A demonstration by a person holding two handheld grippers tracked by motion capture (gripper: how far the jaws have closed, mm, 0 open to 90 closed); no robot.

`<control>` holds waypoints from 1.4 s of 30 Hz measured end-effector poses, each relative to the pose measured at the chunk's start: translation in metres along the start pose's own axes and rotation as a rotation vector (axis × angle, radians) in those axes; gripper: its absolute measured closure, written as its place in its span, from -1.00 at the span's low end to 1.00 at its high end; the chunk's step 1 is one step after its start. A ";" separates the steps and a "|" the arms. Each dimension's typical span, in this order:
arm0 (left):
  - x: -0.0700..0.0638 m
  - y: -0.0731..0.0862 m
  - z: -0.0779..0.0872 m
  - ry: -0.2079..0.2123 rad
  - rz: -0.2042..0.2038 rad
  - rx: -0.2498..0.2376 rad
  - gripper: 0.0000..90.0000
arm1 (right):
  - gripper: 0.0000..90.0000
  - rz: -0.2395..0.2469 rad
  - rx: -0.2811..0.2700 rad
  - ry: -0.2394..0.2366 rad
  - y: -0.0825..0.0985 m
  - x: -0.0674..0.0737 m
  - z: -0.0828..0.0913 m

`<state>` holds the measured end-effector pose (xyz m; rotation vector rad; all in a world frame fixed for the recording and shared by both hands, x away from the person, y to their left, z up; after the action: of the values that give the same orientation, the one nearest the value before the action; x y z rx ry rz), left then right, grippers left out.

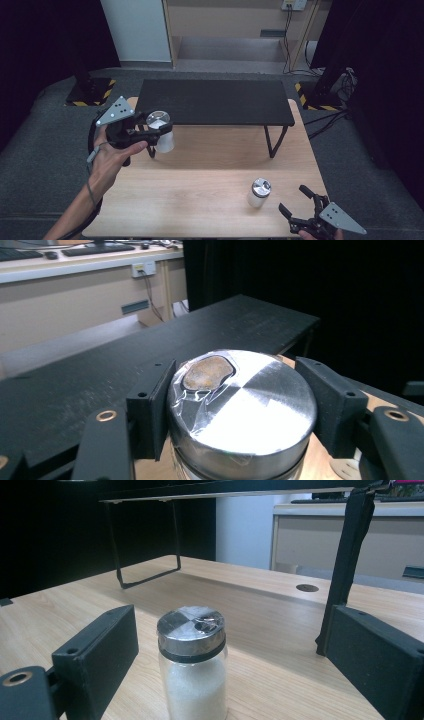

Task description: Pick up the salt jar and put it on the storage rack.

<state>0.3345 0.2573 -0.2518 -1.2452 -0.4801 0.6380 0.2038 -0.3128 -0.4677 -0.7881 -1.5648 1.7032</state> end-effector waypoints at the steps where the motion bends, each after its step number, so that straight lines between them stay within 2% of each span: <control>1: 0.001 -0.002 -0.001 -0.004 0.000 -0.001 -0.24 | -0.84 -0.001 -0.001 0.000 0.000 0.000 0.000; 8: 0.009 -0.018 -0.013 -0.059 -0.007 0.011 -0.24 | -0.84 -0.004 -0.001 -0.001 0.000 -0.001 0.001; 12: 0.016 -0.025 -0.021 -0.113 -0.011 0.018 -0.24 | -0.84 -0.004 -0.002 -0.001 0.000 -0.001 0.001; 17: 0.030 -0.027 -0.029 -0.171 0.034 0.016 -0.24 | -0.84 -0.003 -0.006 0.001 0.000 -0.001 0.002; 22: 0.042 -0.030 -0.036 -0.254 0.045 0.028 -0.24 | -0.84 -0.004 -0.005 0.000 0.000 -0.002 0.002; 26: 0.054 -0.030 -0.042 -0.309 0.071 0.027 -0.24 | -0.84 -0.004 -0.007 0.000 0.000 -0.002 0.002; 29: 0.061 -0.028 -0.045 -0.340 0.079 0.014 -0.24 | -0.84 -0.009 -0.008 0.002 0.000 -0.002 0.002; 33: 0.069 -0.024 -0.051 -0.389 0.113 0.001 -0.24 | -0.84 -0.011 -0.005 0.002 0.001 -0.002 0.002; 39: 0.079 -0.016 -0.057 -0.413 0.144 -0.007 -0.24 | -0.84 -0.013 -0.003 0.000 0.001 -0.003 0.001; 42: 0.080 -0.015 -0.059 -0.412 0.141 -0.002 -0.24 | -0.84 -0.015 -0.003 0.001 0.001 -0.003 0.001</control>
<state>0.4349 0.2668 -0.2530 -1.1569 -0.7370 1.0226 0.2046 -0.3160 -0.4691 -0.7767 -1.5698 1.6899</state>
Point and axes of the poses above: each handheld gripper's, and its own axes: z roughly backward along the jaws, y roughly out of its underside, x roughly to its left, the point moved 9 cm from there along -z, roughly forward along the jaws, and after that the axes turned 2 degrees about y, right-handed, at the moved point
